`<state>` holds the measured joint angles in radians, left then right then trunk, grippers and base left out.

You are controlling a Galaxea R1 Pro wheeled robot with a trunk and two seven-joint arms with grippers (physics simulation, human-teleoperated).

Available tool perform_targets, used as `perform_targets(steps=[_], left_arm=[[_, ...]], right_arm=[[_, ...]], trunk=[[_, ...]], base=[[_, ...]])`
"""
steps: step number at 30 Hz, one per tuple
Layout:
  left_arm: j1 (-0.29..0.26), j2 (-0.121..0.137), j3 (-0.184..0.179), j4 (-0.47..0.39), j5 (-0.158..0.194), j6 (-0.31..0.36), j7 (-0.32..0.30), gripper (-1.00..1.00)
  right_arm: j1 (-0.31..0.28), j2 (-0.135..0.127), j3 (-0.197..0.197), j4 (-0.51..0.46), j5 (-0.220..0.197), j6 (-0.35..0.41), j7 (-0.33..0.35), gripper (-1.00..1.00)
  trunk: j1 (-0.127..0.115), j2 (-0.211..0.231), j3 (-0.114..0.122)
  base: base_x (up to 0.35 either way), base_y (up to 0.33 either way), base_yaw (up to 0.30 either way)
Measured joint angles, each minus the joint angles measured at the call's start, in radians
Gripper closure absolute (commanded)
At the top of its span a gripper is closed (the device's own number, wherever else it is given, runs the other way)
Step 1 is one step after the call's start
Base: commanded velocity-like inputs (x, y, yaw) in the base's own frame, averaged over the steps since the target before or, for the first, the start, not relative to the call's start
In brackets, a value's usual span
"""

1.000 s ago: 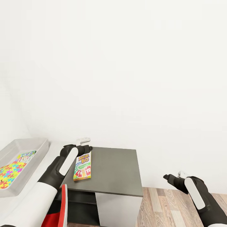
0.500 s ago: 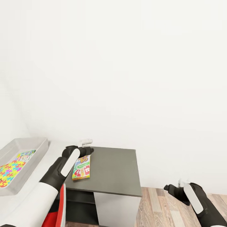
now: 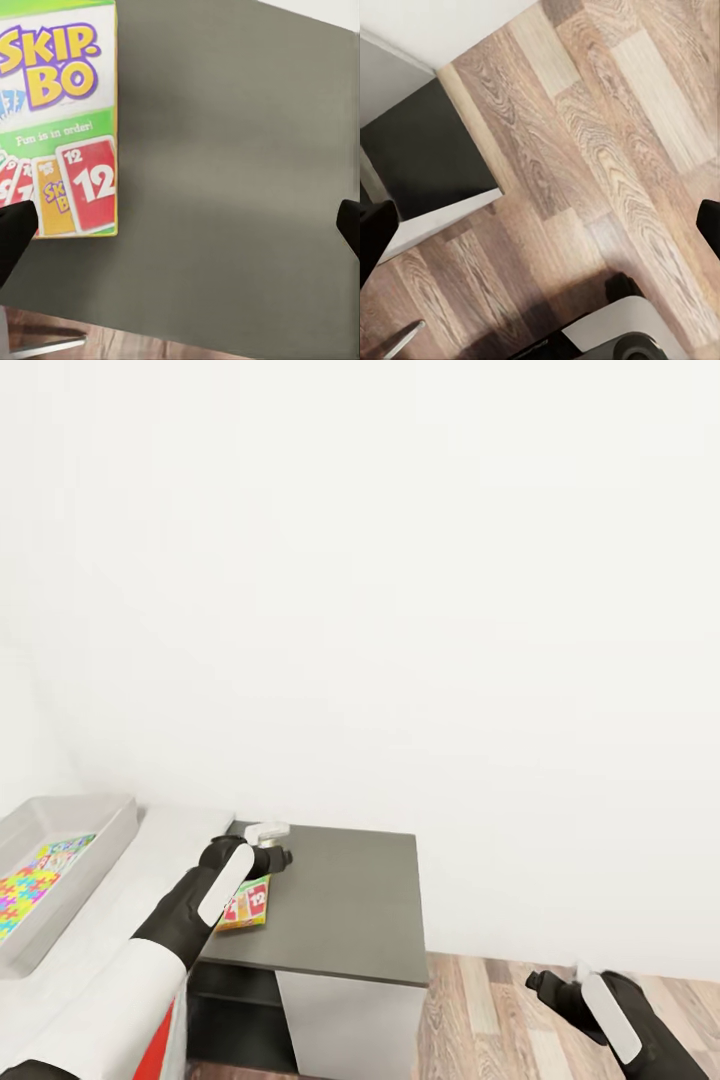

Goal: Put all the toys in the child's room - the three board games (two on the bed and one on the table), the two jigsaw puzzles on the table, and the tennis ball on the table - inside the toy box on the table in the child's room.

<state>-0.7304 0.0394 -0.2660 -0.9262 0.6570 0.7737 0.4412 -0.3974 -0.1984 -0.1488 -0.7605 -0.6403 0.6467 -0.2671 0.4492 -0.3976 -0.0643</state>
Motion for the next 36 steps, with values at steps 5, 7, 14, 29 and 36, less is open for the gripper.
perform_targets(steps=[5,7,14,29,36], left_arm=[[0.000,0.000,0.000,0.002,0.000,0.000,0.001,-1.00],[0.000,0.000,0.000,0.003,0.000,0.000,0.001,-1.00],[0.000,-0.001,0.003,0.005,0.001,0.001,0.002,-1.00],[0.000,-0.010,0.002,0.004,0.001,-0.003,0.001,-1.00],[0.000,-0.011,0.002,0.004,0.001,-0.004,0.000,-1.00]], right_arm=[[0.002,0.003,0.002,0.017,0.006,-0.017,0.008,-1.00],[0.002,0.003,0.002,0.026,0.019,-0.019,0.009,-1.00],[0.002,0.004,0.000,0.044,0.072,-0.032,0.019,-1.00],[0.002,0.011,0.000,0.046,0.080,-0.059,0.036,-1.00],[0.002,0.015,0.000,0.051,0.106,-0.073,0.036,-1.00]], trunk=[[0.000,0.000,0.000],[0.000,0.000,0.000],[0.000,0.000,0.000],[0.000,0.000,0.000],[0.000,0.000,0.000]], base=[[0.046,-0.068,0.000],[0.013,-0.019,0.000],[-0.055,-0.019,0.000],[0.023,-0.090,0.000],[0.077,0.035,0.000]])
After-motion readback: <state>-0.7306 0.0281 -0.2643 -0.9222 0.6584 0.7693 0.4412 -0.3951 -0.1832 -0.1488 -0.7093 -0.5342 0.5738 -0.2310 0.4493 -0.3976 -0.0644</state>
